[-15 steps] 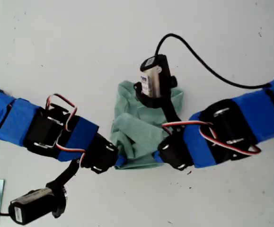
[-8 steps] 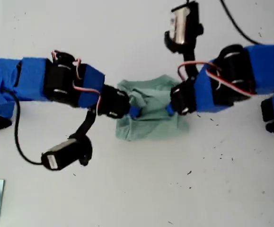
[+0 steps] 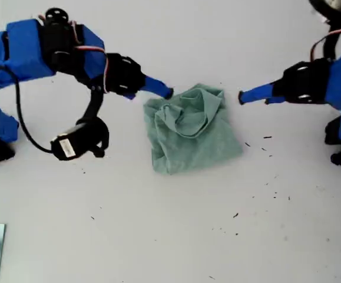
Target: Fold t shirt
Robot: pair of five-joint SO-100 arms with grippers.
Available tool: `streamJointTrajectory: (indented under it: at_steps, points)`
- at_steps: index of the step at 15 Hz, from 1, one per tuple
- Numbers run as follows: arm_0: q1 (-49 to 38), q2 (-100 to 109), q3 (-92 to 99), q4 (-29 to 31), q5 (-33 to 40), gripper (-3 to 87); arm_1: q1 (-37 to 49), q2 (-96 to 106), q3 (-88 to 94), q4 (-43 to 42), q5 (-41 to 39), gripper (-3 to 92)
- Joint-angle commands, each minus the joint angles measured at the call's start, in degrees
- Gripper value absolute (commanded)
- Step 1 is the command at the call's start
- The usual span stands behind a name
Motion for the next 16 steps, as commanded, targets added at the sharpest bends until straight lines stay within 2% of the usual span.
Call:
streamJointTrajectory:
  at_steps: [1,2,4,6,7,8,9,10,12,14,15,16]
  points:
    - [-1.8,21.6,19.0,-5.5,-1.8,33.3,-0.7,6.5,5.7,0.4,-0.1,22.5]
    - [-0.6,31.4,30.0,-8.7,-3.1,32.2,-1.2,11.9,10.6,-0.3,0.1,17.8]
    - [4.7,47.7,48.1,-12.0,-9.0,26.3,-1.8,22.4,20.6,0.0,1.8,16.9]
    - [10.8,65.1,65.0,-16.0,-17.0,14.0,-4.0,32.3,32.8,-1.8,5.9,14.6]
    - [14.1,76.4,74.9,-18.3,-21.9,10.3,-4.1,40.3,39.6,0.2,8.9,13.9]
    - [17.1,89.7,85.0,-19.1,-26.1,5.8,-4.5,41.0,43.9,1.1,10.7,13.7]
    - [19.6,104.0,93.5,-16.5,-29.5,-0.1,-4.5,41.0,47.2,-0.4,9.4,14.7]
    - [20.4,111.6,98.9,-12.7,-32.3,-0.1,-3.6,41.0,48.3,-2.2,9.8,15.6]
    - [21.5,111.7,98.9,-13.2,-31.6,4.0,-0.2,41.0,48.5,-2.5,4.1,15.7]
    - [23.6,111.6,99.0,-12.7,-30.8,15.3,2.6,41.0,48.5,-2.5,-0.9,15.7]
    - [24.7,111.6,98.6,-12.3,-30.8,17.5,2.9,41.0,48.5,-2.5,-8.9,15.7]
    - [25.8,111.6,98.6,-12.2,-30.8,17.8,2.8,41.0,48.5,-2.5,-23.2,15.4]
